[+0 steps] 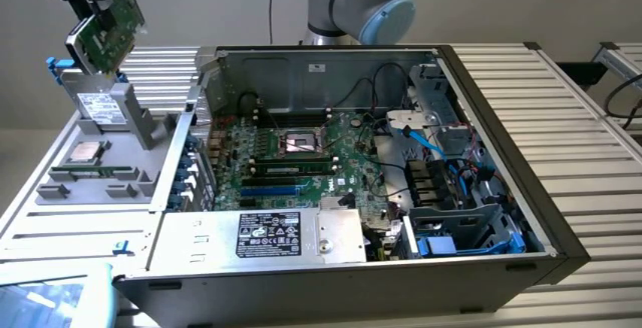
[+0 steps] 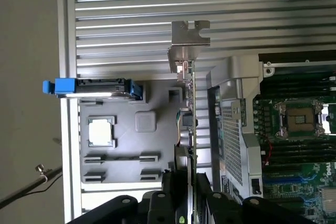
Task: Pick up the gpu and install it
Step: 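Pick up the gpu and move the gpu toward the slot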
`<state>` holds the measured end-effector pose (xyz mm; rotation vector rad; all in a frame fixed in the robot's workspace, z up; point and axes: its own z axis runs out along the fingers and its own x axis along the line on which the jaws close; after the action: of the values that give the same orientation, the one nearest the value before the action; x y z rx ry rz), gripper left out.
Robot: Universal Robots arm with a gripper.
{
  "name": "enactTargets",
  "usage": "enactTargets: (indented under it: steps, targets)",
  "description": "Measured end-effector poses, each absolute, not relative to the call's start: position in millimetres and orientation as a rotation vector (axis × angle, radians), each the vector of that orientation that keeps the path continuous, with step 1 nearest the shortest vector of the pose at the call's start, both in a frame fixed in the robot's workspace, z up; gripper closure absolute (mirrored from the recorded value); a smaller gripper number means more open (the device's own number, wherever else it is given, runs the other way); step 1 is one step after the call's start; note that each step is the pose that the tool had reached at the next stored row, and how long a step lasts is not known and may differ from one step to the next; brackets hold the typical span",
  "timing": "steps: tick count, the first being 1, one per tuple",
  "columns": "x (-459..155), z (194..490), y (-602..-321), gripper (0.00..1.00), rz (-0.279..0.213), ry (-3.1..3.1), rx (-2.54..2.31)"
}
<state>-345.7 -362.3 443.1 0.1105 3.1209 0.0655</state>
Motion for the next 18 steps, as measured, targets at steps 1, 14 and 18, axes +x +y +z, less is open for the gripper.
enactTargets:
  steps: [1,14,18]
  targets:
    - [-345.7,443.2,-362.3,0.72,0.065,3.121,0.111]
    - [-345.5,443.3,-362.3,0.72,0.068,3.12,-0.221]
    - [-345.5,443.3,-362.3,0.72,0.069,3.112,-0.337]
